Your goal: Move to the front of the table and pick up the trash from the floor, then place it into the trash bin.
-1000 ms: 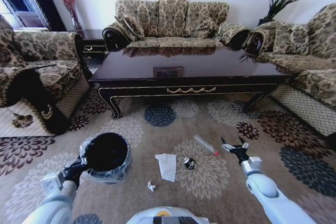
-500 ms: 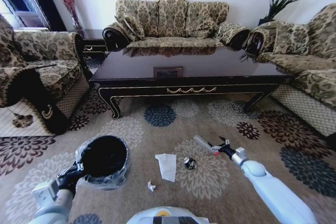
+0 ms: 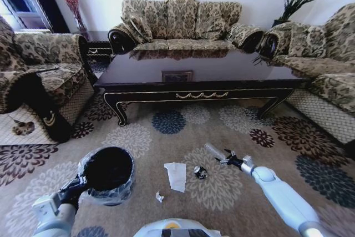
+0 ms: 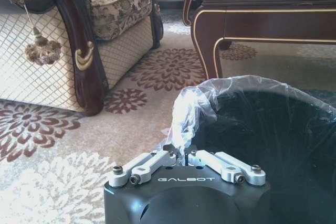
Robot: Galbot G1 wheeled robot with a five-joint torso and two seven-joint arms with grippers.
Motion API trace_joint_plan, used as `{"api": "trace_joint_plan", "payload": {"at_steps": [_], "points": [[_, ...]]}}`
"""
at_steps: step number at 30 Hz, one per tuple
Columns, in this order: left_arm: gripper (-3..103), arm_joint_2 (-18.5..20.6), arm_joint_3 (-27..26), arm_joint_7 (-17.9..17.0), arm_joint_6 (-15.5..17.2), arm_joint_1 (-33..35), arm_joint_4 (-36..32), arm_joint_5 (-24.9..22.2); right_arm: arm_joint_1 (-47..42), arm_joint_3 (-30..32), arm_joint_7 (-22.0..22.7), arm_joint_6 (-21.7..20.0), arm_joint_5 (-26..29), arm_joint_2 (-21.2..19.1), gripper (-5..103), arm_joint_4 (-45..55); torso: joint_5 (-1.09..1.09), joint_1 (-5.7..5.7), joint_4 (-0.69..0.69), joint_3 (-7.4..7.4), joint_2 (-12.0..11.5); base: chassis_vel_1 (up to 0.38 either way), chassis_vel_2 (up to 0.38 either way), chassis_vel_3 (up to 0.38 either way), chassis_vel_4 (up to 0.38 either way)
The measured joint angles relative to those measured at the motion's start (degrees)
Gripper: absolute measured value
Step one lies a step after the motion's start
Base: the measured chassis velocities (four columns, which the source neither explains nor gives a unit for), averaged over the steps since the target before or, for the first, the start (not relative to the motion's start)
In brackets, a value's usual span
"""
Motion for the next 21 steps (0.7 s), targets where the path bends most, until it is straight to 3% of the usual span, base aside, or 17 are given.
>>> {"api": "trace_joint_plan", "payload": {"at_steps": [6,9,21], "points": [[5,0.2,-0.2,0.0,0.0,0.1,0.0,-0.2,1.1,-0.7,4.0,-1.0,-0.9,1.3,100,-2.2,-0.01,0.0,0.0,0.0,0.0,0.0,0.0,0.0,0.0],[5,0.3,-0.1,0.0,0.0,0.0,0.1,-0.4,1.2,-0.9,8.4,-1.9,-1.2,1.9,100,-3.4,0.0,0.0,-0.02,0.0,0.0,0.0,0.0,0.0,0.0],[5,0.6,0.0,0.0,0.1,-0.1,0.1,-0.4,3.9,-2.8,11.1,-2.0,-1.8,4.0,100,-7.1,-0.01,0.0,0.0,0.0,0.0,0.0,0.0,0.0,0.0]]}}
